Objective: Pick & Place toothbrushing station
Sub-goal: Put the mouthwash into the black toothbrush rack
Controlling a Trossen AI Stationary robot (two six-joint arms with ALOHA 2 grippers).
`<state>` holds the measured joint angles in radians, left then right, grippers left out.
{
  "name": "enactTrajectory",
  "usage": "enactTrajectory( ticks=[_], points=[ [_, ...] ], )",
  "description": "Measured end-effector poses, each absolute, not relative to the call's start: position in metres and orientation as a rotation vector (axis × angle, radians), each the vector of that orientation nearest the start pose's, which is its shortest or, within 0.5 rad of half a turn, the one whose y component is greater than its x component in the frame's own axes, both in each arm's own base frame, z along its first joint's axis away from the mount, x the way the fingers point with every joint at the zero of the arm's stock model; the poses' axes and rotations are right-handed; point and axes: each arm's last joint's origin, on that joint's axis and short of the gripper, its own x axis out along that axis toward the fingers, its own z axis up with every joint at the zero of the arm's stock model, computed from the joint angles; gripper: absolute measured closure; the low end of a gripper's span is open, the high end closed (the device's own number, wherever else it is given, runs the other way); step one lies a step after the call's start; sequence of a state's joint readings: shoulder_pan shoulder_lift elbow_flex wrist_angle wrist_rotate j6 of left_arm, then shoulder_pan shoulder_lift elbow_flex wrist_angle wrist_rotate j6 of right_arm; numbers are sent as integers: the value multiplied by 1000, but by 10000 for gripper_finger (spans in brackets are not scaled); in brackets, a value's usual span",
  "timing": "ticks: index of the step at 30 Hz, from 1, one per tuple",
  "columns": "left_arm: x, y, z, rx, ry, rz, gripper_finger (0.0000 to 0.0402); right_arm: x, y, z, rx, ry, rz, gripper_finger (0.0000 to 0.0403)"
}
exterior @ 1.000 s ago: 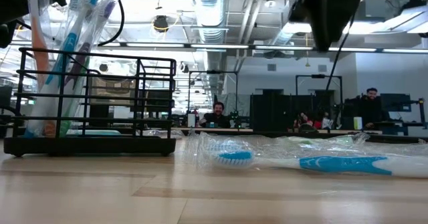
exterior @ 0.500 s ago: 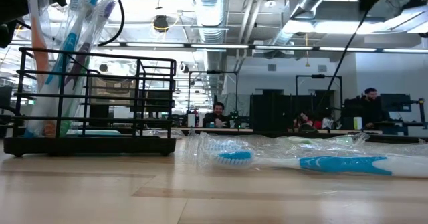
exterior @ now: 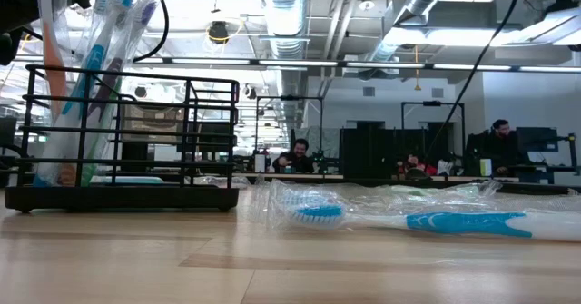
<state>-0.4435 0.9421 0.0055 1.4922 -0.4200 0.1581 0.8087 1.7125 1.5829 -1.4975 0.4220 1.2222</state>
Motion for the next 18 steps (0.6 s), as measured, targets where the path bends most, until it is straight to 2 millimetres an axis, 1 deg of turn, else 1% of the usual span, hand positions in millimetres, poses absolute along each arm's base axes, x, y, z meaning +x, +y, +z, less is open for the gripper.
enactTrajectory(
  ticks=[3,5,7,10,13,15,18],
  points=[
    [130,-49,205,-79,-509,18,267,207,208,303,66,1155,-550,285],
    [130,-49,205,-78,-508,18,268,199,205,303,61,1113,-553,285],
    [130,-49,205,-78,-509,18,270,187,195,299,93,1082,-568,286],
    [130,-49,205,-78,-508,18,270,166,173,290,192,1022,-571,296],
    [130,-49,205,-78,-508,19,270,151,156,279,281,916,-496,313],
    [130,-49,205,-73,-508,20,270,140,147,271,302,829,-435,327],
    [130,-49,205,-41,-507,28,270,126,135,261,350,761,-344,344]
  ],
)
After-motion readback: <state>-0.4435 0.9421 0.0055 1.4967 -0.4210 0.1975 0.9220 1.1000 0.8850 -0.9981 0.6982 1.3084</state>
